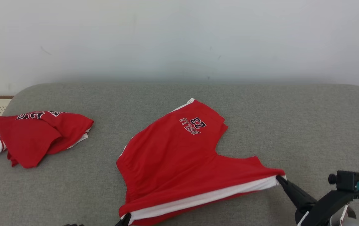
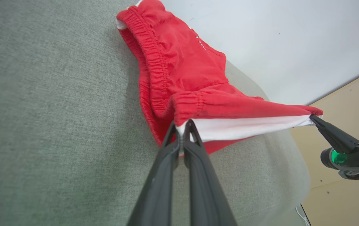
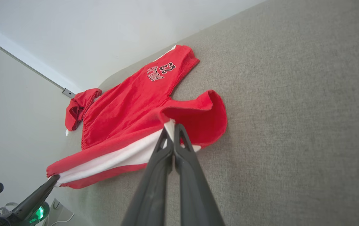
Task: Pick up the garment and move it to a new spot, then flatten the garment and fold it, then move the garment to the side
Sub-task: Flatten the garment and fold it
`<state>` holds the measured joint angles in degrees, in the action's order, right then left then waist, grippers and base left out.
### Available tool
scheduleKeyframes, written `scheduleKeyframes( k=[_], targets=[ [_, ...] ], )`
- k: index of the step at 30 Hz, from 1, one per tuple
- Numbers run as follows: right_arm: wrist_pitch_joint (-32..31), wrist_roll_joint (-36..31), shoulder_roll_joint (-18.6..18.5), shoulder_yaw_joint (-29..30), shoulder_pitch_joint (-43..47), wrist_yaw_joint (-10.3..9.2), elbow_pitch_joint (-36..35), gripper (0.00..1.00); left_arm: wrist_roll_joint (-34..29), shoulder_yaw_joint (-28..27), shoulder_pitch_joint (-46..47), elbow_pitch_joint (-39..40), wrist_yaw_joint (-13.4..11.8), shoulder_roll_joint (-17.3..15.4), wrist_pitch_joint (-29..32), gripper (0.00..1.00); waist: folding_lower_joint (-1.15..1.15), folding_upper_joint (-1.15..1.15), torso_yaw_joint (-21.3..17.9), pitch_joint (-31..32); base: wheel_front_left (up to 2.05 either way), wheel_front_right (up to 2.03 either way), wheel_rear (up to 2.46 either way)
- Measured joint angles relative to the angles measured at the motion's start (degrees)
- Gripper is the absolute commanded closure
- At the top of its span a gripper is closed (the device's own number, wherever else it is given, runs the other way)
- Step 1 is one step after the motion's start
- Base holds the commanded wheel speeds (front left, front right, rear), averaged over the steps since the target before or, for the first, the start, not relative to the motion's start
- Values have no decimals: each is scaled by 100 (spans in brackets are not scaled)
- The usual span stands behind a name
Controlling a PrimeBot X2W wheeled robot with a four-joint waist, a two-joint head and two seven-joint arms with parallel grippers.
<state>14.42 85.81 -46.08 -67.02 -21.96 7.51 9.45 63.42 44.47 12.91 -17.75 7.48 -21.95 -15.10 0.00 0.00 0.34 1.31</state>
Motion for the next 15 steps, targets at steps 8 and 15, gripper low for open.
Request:
scheduleKeyframes(
  k=[8, 15],
  targets=[
    [48, -909, 481, 614, -766, 0, 787, 100, 16, -207, 359, 523, 0, 249, 0, 100, 0, 0, 189, -188, 0, 0, 0],
    [53, -1668, 982, 985, -1942, 0, 1755, 100, 32, -394, 1093, 634, 0, 534, 0, 100, 1, 1, 436, -692, 0, 0, 0]
  ],
)
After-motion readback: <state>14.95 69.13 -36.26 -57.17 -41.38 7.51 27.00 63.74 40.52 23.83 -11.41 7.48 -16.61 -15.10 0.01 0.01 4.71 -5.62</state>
